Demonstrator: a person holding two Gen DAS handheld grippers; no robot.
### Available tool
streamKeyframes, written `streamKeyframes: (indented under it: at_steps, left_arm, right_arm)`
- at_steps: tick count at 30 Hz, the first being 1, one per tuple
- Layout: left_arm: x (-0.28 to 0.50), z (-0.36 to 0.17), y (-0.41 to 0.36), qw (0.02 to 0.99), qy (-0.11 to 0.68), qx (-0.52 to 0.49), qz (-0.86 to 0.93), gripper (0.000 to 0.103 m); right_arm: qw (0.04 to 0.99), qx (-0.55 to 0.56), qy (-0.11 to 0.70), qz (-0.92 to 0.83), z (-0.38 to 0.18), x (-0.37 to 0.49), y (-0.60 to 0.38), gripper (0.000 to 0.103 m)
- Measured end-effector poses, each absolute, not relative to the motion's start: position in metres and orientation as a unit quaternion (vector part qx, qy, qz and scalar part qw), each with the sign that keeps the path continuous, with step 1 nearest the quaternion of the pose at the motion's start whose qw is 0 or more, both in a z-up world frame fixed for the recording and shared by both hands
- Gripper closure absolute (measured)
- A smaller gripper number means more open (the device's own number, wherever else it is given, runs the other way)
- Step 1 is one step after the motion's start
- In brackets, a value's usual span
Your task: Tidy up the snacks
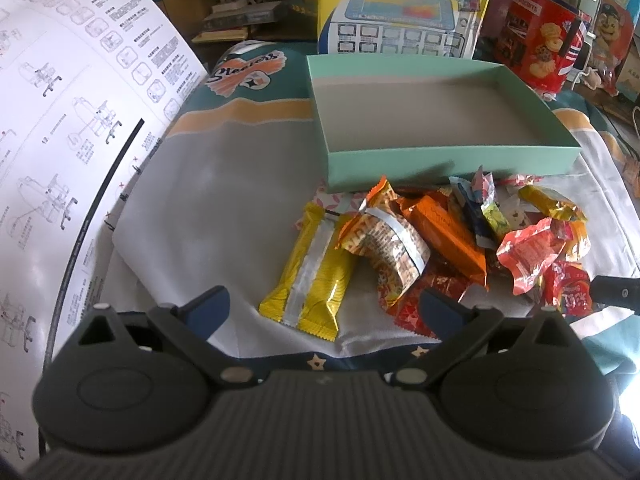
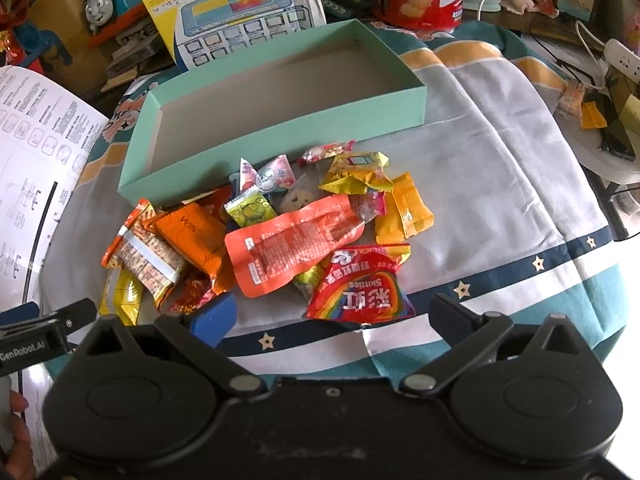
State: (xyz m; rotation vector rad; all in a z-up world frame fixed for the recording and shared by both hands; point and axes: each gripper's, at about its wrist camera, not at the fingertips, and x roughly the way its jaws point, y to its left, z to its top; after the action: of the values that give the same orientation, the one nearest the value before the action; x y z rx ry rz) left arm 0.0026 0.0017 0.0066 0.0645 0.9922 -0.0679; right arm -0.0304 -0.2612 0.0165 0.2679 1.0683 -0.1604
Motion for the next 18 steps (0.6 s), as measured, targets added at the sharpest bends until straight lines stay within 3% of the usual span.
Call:
streamKeyframes:
  at_steps: [18]
  left_arm:
    - [0.0055,0.0041,0.0023,0.875,0.483,0.027,-0.032,0.0]
  right_arm:
    - [0.844,0.129,0.515,-0.074,0.0143,-0.0278,-0.2592,0.0]
